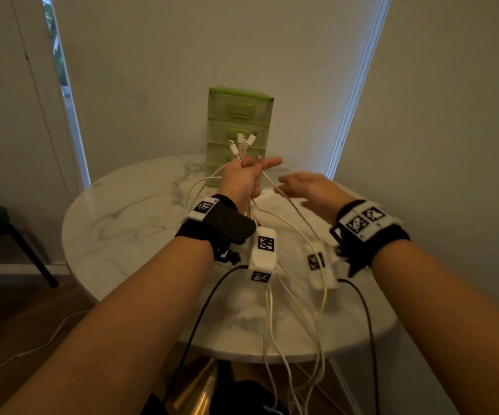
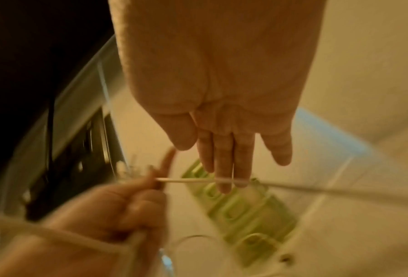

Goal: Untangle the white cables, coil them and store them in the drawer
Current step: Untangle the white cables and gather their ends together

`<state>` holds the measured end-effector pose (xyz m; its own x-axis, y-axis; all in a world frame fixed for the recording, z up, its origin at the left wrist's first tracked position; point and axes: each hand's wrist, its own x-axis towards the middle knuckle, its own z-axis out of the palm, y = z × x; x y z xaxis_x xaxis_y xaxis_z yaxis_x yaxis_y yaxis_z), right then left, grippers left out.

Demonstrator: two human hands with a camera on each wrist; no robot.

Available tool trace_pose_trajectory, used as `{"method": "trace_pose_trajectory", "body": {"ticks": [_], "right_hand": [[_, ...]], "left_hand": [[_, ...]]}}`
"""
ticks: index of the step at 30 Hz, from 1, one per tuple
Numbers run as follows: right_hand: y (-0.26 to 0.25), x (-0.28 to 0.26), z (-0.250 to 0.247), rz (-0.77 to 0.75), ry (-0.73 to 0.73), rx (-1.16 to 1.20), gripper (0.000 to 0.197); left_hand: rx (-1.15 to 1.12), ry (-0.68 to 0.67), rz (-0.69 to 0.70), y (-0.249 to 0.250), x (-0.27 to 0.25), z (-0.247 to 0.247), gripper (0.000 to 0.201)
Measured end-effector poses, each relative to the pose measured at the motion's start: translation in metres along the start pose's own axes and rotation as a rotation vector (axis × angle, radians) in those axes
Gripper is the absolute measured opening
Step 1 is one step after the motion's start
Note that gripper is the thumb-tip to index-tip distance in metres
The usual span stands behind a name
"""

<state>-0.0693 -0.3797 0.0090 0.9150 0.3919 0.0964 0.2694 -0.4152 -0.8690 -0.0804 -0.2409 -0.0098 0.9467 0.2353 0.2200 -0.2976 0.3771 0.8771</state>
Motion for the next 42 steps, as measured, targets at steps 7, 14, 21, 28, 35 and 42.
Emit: {"method": "trace_pose_trajectory", "body": {"ticks": [7, 14, 21, 28, 35, 42], "right_hand": [[-0.009, 0.009, 0.023, -0.161, 0.002, 0.01, 0.024], [0.037, -0.001, 0.002, 0.022, 0.043, -0.279, 0.038], [0.047, -0.006, -0.016, 0.176, 0.001, -0.617, 0.024], [-0.002, 0.001, 0.03, -0.174, 0.095, 0.1, 0.016], [0.036, 0.006, 0.0, -0.148, 0.219, -0.184, 0.021], [0.053, 0.002, -0.016, 0.268, 0.26, -0.358, 0.022]], "left_hand": [[0.064, -0.028, 0.027, 0.006, -0.003, -0.012, 0.025], [-0.025, 0.094, 0.061, 0.02, 0.01, -0.025, 0.03], [0.064, 0.05, 0.012, 0.016, 0.013, -0.031, 0.035], [0.161, -0.147, -0.019, 0.008, 0.004, -0.013, 0.032], [0.008, 0.028, 0.041, 0.02, 0.01, -0.049, 0.04], [0.091, 0.069, 0.026, 0.005, 0.016, -0.049, 0.038]]}}
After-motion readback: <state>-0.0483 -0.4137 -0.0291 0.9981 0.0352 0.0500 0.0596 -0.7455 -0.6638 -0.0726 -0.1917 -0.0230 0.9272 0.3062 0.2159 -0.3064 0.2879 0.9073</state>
